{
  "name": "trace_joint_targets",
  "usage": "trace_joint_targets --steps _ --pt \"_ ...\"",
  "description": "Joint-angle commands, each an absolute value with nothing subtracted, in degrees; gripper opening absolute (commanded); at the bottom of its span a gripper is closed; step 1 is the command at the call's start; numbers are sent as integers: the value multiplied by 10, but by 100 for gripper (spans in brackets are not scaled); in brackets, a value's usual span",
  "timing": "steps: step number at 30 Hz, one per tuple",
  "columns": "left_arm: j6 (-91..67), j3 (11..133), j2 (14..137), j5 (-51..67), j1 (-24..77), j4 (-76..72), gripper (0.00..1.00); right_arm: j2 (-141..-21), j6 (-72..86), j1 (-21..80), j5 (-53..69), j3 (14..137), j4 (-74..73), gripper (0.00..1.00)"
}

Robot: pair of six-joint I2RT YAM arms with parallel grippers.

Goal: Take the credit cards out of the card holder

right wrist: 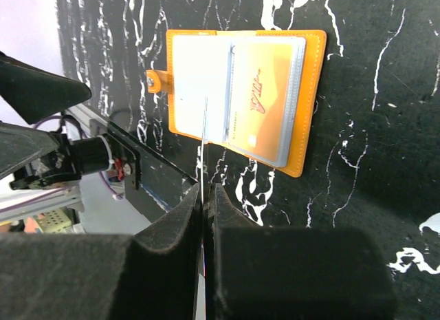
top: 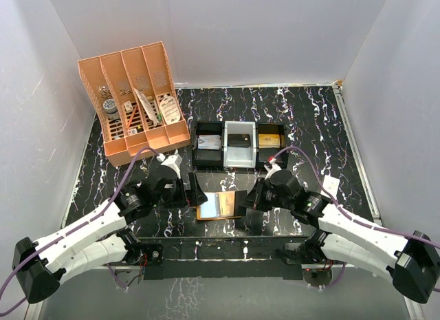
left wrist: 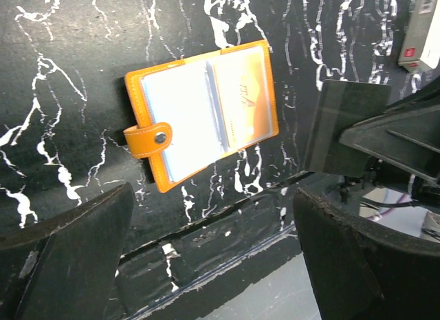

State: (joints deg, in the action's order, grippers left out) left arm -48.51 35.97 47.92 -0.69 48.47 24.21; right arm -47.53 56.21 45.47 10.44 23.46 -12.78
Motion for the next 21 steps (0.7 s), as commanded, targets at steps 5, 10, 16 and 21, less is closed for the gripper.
trace_joint_targets --steps 5,10,16,21 --pt "-425 390 521 -22 452 275 99 -505 492 453 63 316 -154 0" --pt "-366 415 543 66 347 277 99 -543 453 446 22 376 -193 0" --pt "-325 456 510 61 273 308 99 -628 426 368 69 458 -208 0" --pt "-279 457 498 31 221 324 99 -669 397 291 103 503 -201 0"
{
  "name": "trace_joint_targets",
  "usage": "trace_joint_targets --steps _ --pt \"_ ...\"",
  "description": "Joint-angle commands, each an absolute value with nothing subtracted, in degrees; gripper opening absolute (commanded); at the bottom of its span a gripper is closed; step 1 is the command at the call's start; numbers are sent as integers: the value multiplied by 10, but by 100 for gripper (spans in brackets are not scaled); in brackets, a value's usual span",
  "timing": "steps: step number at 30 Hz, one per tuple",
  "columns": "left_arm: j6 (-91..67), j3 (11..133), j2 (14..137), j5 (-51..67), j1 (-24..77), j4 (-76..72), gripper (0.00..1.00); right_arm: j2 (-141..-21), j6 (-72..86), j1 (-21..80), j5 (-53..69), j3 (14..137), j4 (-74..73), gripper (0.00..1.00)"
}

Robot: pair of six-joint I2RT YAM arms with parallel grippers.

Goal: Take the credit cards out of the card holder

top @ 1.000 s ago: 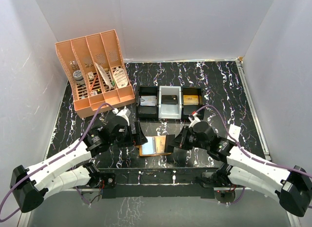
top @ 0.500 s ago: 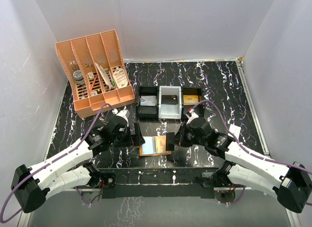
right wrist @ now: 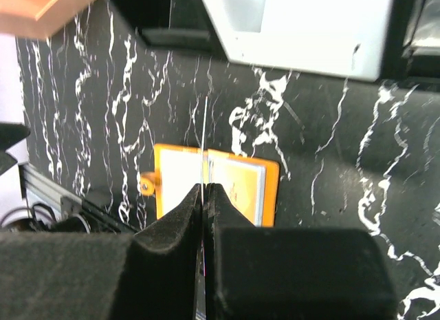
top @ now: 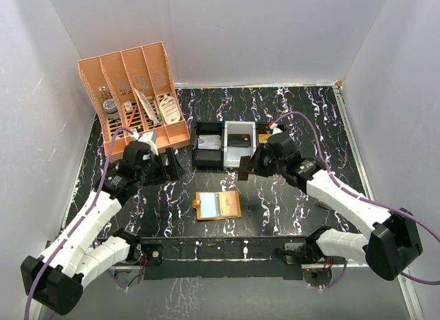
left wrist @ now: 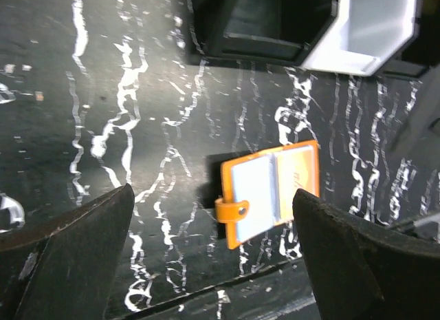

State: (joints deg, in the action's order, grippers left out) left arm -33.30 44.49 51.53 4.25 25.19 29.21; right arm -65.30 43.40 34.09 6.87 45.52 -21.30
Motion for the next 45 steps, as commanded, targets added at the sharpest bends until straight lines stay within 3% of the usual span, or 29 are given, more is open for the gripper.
trace_joint_targets --steps 1,13,19,23,33,45 --pt "-273 460 496 21 218 325 99 -679 393 272 116 511 -199 0" --pt "-232 408 409 12 217 285 99 -757 187 246 191 587 -85 0" --pt "-212 419 442 24 217 279 99 -770 107 252 181 560 0 0" --pt "-206 433 484 18 217 275 99 -787 -26 271 146 562 32 0" --pt "-224 397 517 -40 217 254 99 -843 -337 287 131 603 15 0" --pt "-220 402 534 -74 217 258 99 -976 -439 286 50 686 -23 0"
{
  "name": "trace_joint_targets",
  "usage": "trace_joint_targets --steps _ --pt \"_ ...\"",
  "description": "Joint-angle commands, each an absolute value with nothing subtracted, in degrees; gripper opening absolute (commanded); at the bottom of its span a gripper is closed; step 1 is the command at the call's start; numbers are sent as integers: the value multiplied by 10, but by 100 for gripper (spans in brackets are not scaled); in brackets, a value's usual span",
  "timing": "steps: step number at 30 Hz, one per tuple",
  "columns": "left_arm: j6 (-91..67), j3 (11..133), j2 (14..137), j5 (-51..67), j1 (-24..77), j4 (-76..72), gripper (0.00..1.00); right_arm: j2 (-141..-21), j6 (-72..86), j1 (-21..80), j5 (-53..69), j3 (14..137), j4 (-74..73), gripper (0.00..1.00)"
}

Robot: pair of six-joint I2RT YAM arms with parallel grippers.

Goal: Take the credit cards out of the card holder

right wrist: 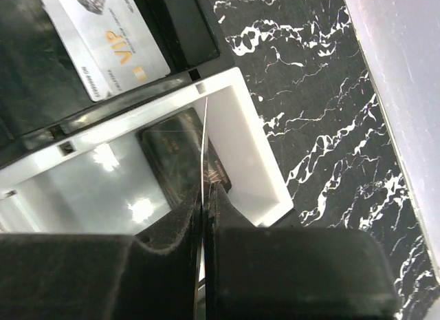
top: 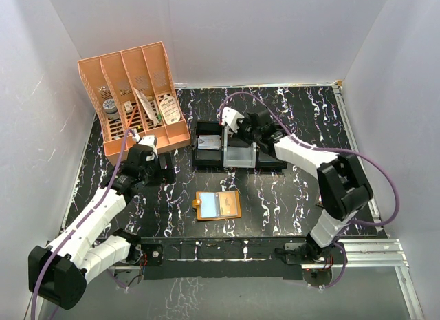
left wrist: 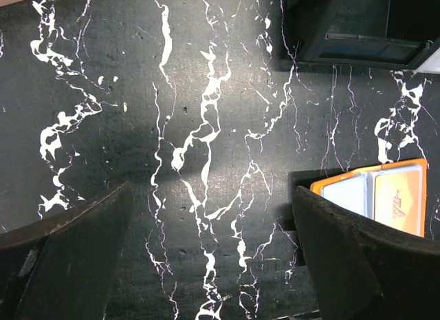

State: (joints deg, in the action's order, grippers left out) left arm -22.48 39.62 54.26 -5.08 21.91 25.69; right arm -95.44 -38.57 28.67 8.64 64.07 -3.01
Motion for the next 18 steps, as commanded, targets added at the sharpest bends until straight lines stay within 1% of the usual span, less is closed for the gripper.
trace_joint_targets --steps 1,18 --pt "-223 402 536 -76 217 260 99 -983 -446 286 54 690 -25 0" --pt "-226 402 543 -83 217 262 99 -1085 -510 274 46 739 -22 0"
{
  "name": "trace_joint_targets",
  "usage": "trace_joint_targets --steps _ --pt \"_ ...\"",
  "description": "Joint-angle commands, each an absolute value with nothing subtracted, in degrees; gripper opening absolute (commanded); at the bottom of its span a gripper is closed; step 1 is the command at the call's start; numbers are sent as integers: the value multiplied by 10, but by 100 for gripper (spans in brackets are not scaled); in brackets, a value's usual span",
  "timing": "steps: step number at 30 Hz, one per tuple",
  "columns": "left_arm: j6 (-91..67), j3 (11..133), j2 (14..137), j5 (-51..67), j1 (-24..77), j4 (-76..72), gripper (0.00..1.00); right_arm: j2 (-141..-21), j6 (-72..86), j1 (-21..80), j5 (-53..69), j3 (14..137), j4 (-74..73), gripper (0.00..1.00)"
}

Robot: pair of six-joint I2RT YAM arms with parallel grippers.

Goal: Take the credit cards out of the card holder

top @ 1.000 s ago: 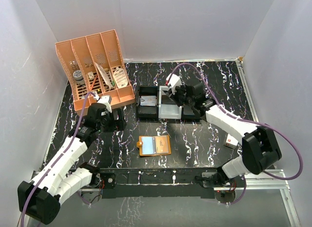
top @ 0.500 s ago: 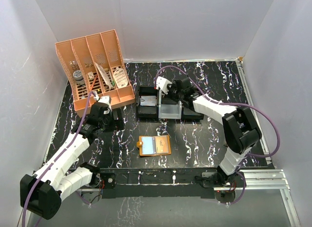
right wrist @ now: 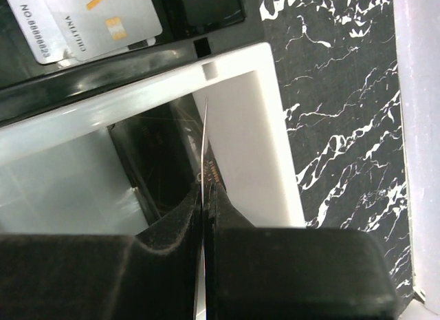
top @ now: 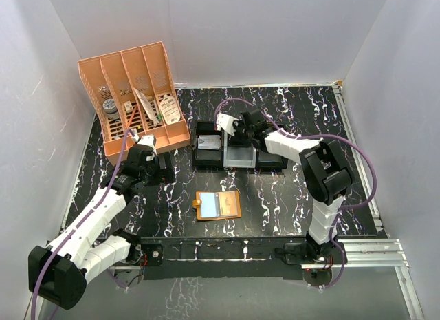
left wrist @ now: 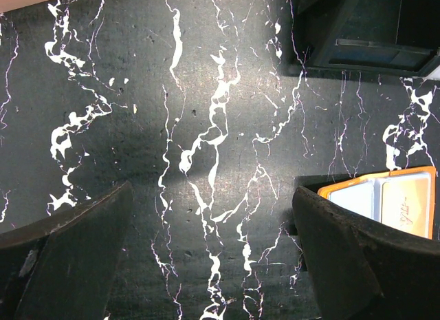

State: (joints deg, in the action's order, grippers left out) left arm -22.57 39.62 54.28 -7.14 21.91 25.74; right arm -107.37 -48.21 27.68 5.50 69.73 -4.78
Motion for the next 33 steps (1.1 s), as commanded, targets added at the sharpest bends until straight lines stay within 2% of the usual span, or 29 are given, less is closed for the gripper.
trace_joint_targets --steps 1,6,10,14,17,20,23,33 --pt "-226 402 544 -84 217 263 99 -1090 -511 274 45 742 -18 0" --pt "-224 404 551 -81 217 263 99 -1114 -520 274 35 740 11 0" --pt "-228 406 554 -94 218 269 99 -1125 -524 274 39 739 1 5" --pt "-228 406 555 -97 217 269 99 -1119 -524 273 49 730 -11 15" --pt "-226 406 563 -86 217 267 99 -1117 -517 270 60 724 -16 27" --pt "-226 408 570 -90 217 272 99 -1119 -513 270 73 724 -29 29" --pt "-232 412 576 -109 218 283 99 -1121 -505 268 84 732 -43 37" --pt "-244 417 581 -132 217 295 99 -1118 -497 268 81 735 -53 43"
